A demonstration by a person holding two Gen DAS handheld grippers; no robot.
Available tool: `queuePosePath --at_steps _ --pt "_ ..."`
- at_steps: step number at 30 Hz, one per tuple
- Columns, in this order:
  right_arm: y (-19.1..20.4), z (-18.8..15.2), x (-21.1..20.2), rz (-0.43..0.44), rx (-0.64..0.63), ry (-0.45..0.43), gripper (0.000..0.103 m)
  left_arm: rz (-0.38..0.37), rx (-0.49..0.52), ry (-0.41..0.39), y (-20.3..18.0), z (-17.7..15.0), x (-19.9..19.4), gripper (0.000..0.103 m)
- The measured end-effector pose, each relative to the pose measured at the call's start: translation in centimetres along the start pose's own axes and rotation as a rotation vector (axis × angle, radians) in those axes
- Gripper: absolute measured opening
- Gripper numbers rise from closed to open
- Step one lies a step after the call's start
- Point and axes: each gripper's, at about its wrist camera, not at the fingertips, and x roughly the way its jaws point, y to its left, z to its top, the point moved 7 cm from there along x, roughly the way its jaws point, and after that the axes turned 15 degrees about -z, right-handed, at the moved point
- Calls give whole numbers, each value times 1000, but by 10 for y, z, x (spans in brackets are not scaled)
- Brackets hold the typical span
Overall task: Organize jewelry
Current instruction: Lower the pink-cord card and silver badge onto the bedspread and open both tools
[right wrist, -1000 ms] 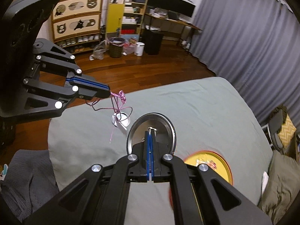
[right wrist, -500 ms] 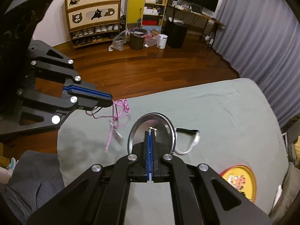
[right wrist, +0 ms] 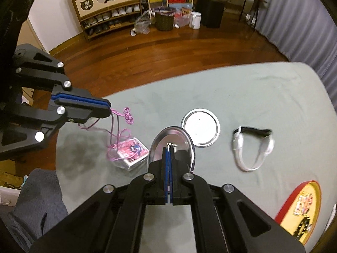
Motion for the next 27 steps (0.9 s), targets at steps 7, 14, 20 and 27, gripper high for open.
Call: queuePosePath --at_steps 7,14,20,27 --pt "-4 -13 35 22 29 67 2 -40 -12 56 4 -11 41 2" --pt "-10 -22 49 28 58 82 2 -55 -16 115 4 -29 72 2" --pt "-11 -30 59 25 76 92 2 -50 -22 131 6 -36 82 2" --pt "-10 -35 63 13 78 84 2 -32 -22 142 6 -37 93 2"
